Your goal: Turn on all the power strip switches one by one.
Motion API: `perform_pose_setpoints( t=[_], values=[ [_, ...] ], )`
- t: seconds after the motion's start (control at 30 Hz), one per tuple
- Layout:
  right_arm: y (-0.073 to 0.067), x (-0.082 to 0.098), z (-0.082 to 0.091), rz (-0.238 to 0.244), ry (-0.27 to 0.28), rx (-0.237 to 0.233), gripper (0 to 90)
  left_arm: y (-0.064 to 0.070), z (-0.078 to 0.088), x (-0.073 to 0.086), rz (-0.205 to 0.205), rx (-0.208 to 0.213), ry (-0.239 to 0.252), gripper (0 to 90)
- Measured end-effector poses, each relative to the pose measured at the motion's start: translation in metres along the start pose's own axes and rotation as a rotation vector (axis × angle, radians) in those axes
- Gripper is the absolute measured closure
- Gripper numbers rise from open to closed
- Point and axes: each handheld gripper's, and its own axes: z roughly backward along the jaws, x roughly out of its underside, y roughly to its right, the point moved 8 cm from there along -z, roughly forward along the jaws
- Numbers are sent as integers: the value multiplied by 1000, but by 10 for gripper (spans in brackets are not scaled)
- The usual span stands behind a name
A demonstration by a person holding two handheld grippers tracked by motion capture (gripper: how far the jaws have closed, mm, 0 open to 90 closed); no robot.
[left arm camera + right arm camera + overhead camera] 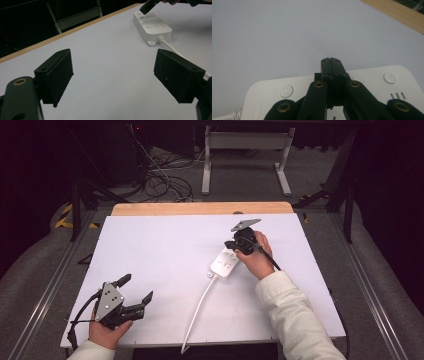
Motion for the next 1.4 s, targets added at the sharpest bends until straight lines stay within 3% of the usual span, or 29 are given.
perform_pose_setpoints(
  t=[0.27, 0.6, 0.9, 1.4],
  values=[
    [-1, 7, -7, 11, -48, -14, 900, 0, 0, 0, -2, -2, 2, 162],
    [-5, 10, -11, 23, -68, -26, 900, 0, 0, 0, -5, -5, 3, 161],
    [-7, 11, -12, 21, -58, -20, 900, 0, 0, -1, -5, -4, 4, 161],
    [-7, 13, -14, -23, -60, -9, 900, 1, 0, -1, -11, -3, 1, 161]
  ],
)
